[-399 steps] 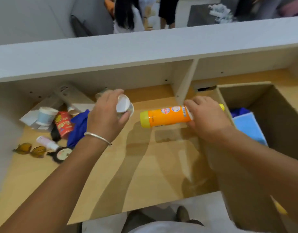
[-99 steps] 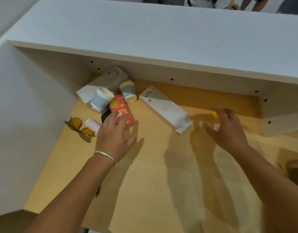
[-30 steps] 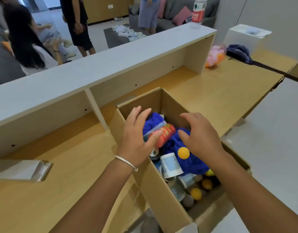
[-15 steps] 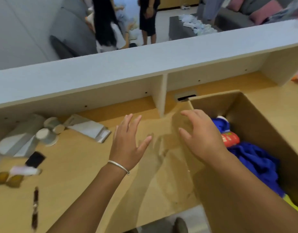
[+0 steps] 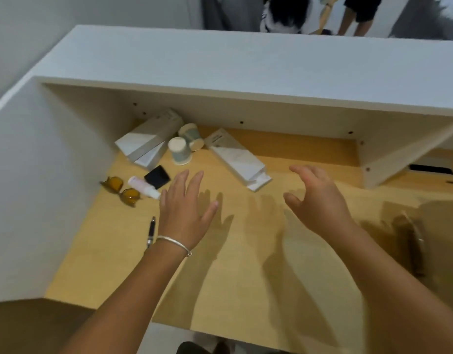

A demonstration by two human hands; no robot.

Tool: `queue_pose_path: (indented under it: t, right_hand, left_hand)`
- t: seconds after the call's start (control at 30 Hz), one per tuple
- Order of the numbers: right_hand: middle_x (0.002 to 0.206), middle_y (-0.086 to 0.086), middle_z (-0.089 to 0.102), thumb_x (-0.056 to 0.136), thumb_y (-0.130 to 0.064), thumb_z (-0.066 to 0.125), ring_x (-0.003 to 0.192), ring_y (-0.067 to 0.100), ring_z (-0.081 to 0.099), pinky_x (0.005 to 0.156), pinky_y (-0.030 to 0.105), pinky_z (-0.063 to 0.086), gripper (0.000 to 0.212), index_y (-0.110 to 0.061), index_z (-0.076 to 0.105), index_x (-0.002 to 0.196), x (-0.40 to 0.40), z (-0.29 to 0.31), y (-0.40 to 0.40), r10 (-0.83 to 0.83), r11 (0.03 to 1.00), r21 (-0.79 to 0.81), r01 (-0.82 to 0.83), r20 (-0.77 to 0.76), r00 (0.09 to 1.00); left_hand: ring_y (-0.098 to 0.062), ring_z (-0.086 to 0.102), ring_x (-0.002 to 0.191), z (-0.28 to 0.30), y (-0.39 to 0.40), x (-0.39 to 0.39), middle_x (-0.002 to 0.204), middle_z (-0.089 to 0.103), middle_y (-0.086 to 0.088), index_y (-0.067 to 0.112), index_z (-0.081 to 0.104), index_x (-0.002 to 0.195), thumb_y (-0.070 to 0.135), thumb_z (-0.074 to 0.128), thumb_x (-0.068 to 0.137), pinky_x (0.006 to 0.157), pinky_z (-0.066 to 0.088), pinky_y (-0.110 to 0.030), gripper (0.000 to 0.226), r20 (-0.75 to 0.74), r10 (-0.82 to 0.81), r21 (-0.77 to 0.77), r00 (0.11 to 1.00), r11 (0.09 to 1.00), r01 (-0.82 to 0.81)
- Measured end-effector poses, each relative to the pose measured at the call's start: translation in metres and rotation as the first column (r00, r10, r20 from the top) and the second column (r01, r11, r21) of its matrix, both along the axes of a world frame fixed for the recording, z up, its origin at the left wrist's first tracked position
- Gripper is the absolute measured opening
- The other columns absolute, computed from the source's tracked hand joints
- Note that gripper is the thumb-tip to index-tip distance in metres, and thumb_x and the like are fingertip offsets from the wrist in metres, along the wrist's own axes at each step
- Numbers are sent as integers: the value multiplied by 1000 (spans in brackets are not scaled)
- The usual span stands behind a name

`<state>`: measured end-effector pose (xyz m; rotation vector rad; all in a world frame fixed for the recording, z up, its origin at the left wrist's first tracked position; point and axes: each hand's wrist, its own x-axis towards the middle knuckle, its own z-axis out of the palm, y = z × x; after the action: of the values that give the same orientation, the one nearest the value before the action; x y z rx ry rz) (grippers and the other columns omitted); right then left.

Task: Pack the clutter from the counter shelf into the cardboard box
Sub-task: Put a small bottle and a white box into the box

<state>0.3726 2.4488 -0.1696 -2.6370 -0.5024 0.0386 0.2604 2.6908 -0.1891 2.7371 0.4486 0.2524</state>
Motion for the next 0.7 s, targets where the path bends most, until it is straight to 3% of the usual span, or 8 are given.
queue_pose_path:
  t: [0.33, 0.4, 0.53, 0.6, 0.7]
  right_hand:
    - [142, 2, 36, 78, -34, 70, 123, 24, 42, 86, 36, 45, 71, -30, 36, 140, 51, -63, 101, 30, 999, -29, -34, -128, 991]
    - [143, 1, 34, 77, -36, 70, 125, 24, 39, 87, 37, 45, 73, -31, 34, 140, 61, -74, 113, 16, 999, -48, -24, -158, 987]
    - [143, 8, 34, 72, -37, 75, 126, 30, 38, 97, 46, 44, 81, -26, 33, 141, 78, -96, 129, 21, 996, -86, -35, -159, 987]
    - [143, 10, 34, 70, -40, 76, 125, 32, 38, 99, 47, 41, 84, -24, 33, 141, 85, -104, 134, 35, 992, -116, -53, -151, 988]
    - [141, 14, 38, 70, -42, 76, 120, 38, 44, 96, 50, 42, 84, -25, 31, 140, 91, -113, 137, 37, 975, -217, -55, -83, 996]
  left_hand:
    - [-30, 39, 131, -62, 120, -7, 141, 42, -14, 17, 46, 137, 38, 67, 82, 98, 42, -46, 63, -77, 193, 22, 978, 981, -192]
    - [-33, 42, 127, -75, 132, -2, 140, 43, -15, 17, 52, 134, 31, 72, 79, 94, 44, -45, 61, -99, 179, -2, 979, 984, -181]
    - [-35, 35, 135, -99, 154, 12, 145, 41, -17, 19, 60, 129, 14, 73, 74, 104, 38, -43, 56, -223, 68, 45, 972, 997, -59]
    - [-38, 38, 133, -104, 161, 20, 138, 49, -19, 14, 68, 116, -1, 72, 68, 100, 41, -45, 50, -233, 42, 45, 972, 998, -32]
    - [-48, 59, 104, -109, 169, 29, 106, 65, -25, 3, 75, 86, -14, 78, 46, 83, 50, -53, 43, -146, -45, 104, 988, 993, 60]
